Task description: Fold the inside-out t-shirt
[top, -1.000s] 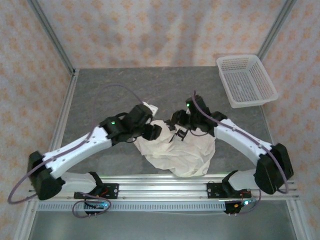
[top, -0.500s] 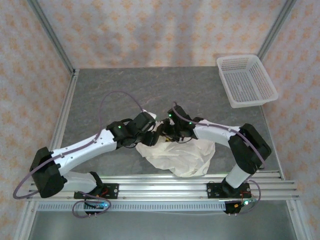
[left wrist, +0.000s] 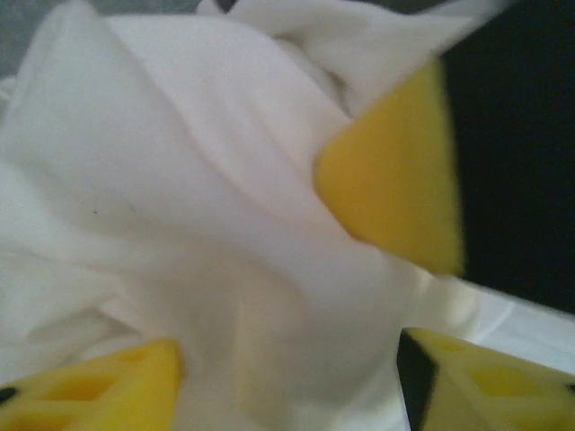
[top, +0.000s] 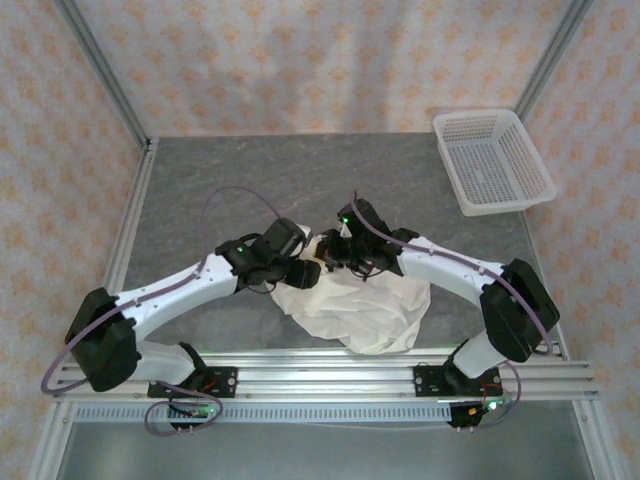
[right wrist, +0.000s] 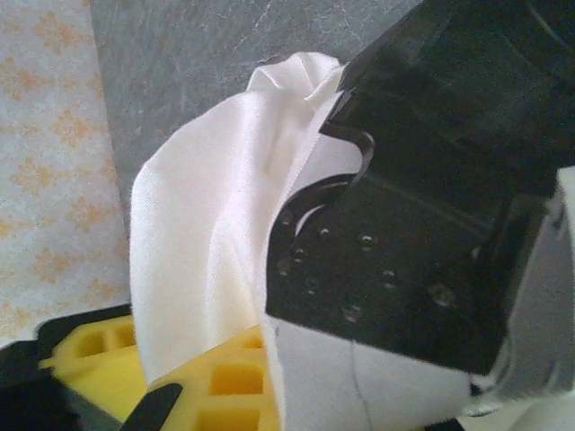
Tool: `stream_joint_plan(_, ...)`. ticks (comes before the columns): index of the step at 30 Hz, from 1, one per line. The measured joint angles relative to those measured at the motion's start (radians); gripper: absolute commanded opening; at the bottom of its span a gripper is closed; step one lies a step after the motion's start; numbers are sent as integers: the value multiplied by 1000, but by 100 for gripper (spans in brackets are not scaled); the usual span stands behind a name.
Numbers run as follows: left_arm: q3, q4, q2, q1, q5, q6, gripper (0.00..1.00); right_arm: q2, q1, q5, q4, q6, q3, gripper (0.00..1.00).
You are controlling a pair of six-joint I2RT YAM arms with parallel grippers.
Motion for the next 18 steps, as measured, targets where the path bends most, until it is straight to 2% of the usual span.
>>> stream_joint_plan(1, 0, 7, 15, 6, -2, -2, 4, 0, 0, 1, 0, 0, 0, 0)
stream_joint_plan(2, 0, 13, 26, 15, -3, -10, 0, 0, 0, 2, -1, 0, 0, 0)
stream_joint_plan(8, 13, 23, -44, 27, 10, -46, 0, 0, 4, 37, -33, -18, -1, 0)
stream_joint_plan(9, 21, 18, -64, 27, 19, -50, 3, 0, 6, 37, -26, -20, -2, 0)
stream_joint_plan(11, 41, 2, -105, 27, 50, -53, 16, -3, 11, 35, 6, -24, -3, 0)
stream_joint_plan(12, 49, -8, -119, 28, 59, -60, 17, -5, 13, 38, 12, -31, -3, 0)
stream_joint_plan(18, 97, -21, -182, 42, 82, -73, 15, 2, 8, 57, -16, -50, -29, 0)
